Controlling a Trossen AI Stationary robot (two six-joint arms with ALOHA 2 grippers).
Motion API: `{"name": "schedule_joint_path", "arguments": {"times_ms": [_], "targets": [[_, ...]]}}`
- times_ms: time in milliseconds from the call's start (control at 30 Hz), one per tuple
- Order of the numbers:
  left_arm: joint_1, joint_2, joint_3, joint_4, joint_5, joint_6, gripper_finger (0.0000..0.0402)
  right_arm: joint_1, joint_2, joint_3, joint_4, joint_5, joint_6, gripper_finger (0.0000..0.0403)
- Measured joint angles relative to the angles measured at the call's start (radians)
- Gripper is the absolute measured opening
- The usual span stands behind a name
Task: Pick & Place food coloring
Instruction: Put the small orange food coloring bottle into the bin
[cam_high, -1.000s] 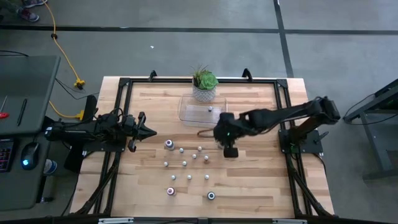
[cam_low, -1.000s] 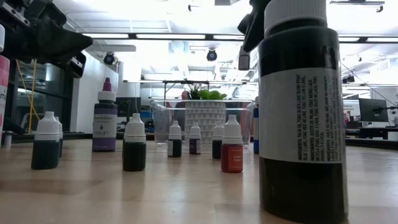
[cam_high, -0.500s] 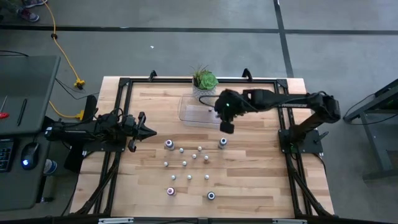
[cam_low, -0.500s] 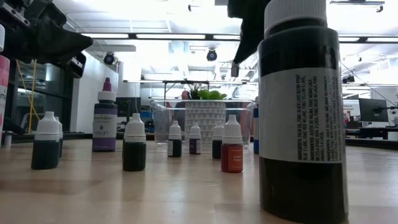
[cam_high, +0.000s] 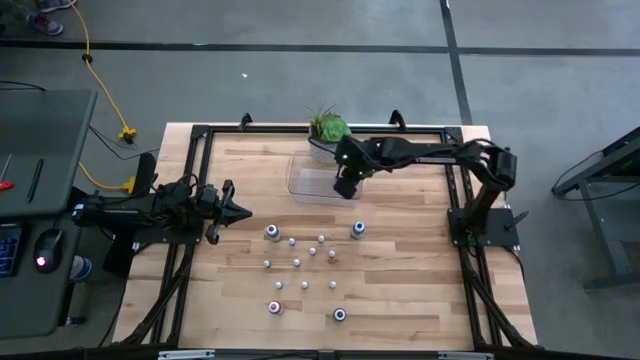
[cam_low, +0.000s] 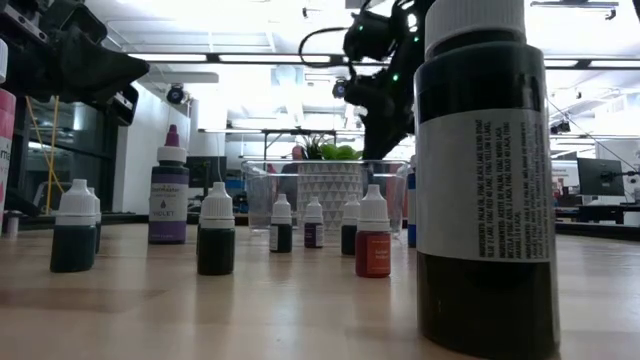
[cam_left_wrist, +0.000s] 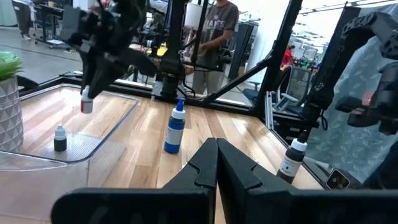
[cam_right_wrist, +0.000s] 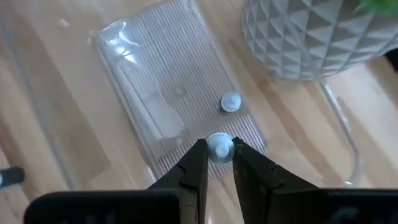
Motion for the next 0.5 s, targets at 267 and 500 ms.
{"name": "schedule_joint_path", "arguments": {"times_ms": [267, 500], "targets": [[0.0, 0.0, 0.0, 0.0, 0.0, 0.0, 0.0, -0.021, 0.05, 0.0, 0.006, 0.003, 0.05, 0.006], [0.0, 0.0, 0.0, 0.0, 0.0, 0.0, 0.0, -0.025, 0.089, 0.0, 0.01, -0.004, 0.076, 0.0057]]}}
